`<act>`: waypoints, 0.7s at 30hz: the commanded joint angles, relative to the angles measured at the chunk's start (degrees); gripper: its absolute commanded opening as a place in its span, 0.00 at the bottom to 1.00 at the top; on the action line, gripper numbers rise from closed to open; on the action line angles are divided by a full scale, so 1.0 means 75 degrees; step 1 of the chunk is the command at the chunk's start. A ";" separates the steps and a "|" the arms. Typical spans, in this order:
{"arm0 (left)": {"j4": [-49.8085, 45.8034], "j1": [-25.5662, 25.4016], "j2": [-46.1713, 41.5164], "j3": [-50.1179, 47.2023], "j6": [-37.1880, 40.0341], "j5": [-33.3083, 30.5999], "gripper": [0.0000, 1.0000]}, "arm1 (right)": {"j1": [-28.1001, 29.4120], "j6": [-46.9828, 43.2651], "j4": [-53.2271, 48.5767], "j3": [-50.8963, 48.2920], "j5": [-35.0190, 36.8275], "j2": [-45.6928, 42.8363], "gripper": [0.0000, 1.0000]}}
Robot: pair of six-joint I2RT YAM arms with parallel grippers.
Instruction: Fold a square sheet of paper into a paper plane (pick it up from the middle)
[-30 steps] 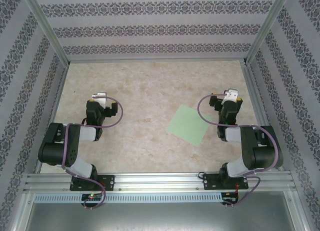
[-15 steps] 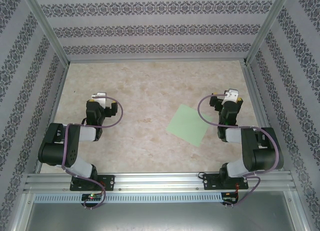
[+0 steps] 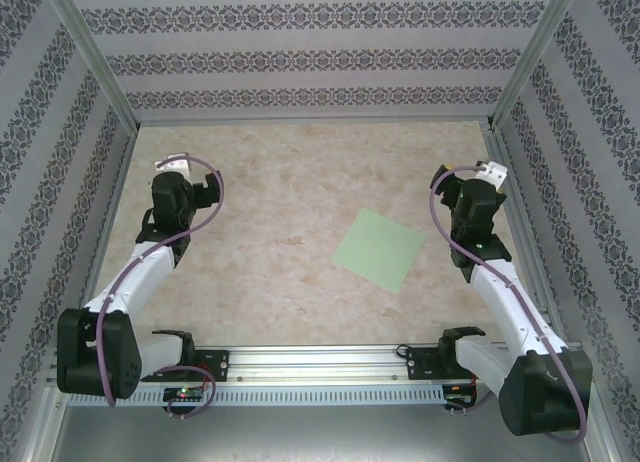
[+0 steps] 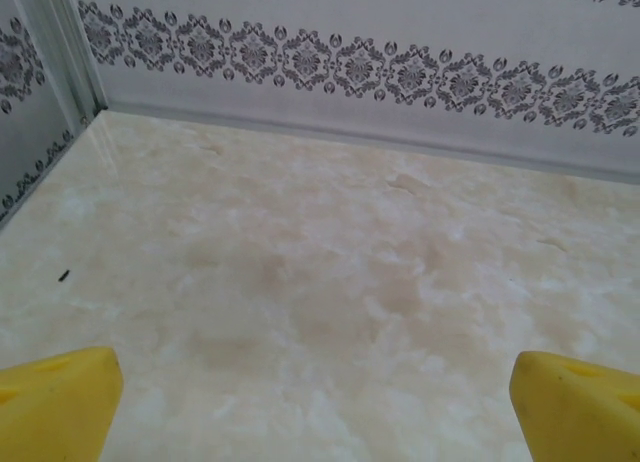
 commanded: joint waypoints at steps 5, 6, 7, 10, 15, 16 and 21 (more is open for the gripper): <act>-0.2529 -0.0019 0.0194 0.1152 -0.1087 0.1674 1.00 | 0.0390 0.2240 -0.3005 0.0532 -0.2219 0.0461 0.98; -0.2568 -0.0019 0.0252 0.1207 -0.1180 0.1757 1.00 | 0.0494 0.2443 -0.3040 0.0509 -0.2394 0.0613 0.98; -0.2629 -0.0019 0.0283 0.1226 -0.1271 0.1767 1.00 | 0.0629 0.2678 -0.3090 0.0509 -0.2435 0.0759 0.98; -0.2934 -0.0019 0.0359 0.1364 -0.1378 0.1528 1.00 | 0.1081 0.3217 -0.3055 0.0439 -0.2531 0.1339 0.98; -0.3362 -0.0053 0.0592 0.1565 -0.1251 0.1502 1.00 | 0.1926 0.3476 -0.3038 0.0662 -0.2101 0.2392 0.98; -0.3373 -0.0071 0.0619 0.1566 -0.1236 0.1508 1.00 | 0.2061 0.3505 -0.3015 0.0733 -0.2056 0.2649 0.98; -0.3373 -0.0136 0.0729 0.1565 -0.1189 0.1574 1.00 | 0.2410 0.3542 -0.3005 0.1220 -0.1968 0.3765 0.98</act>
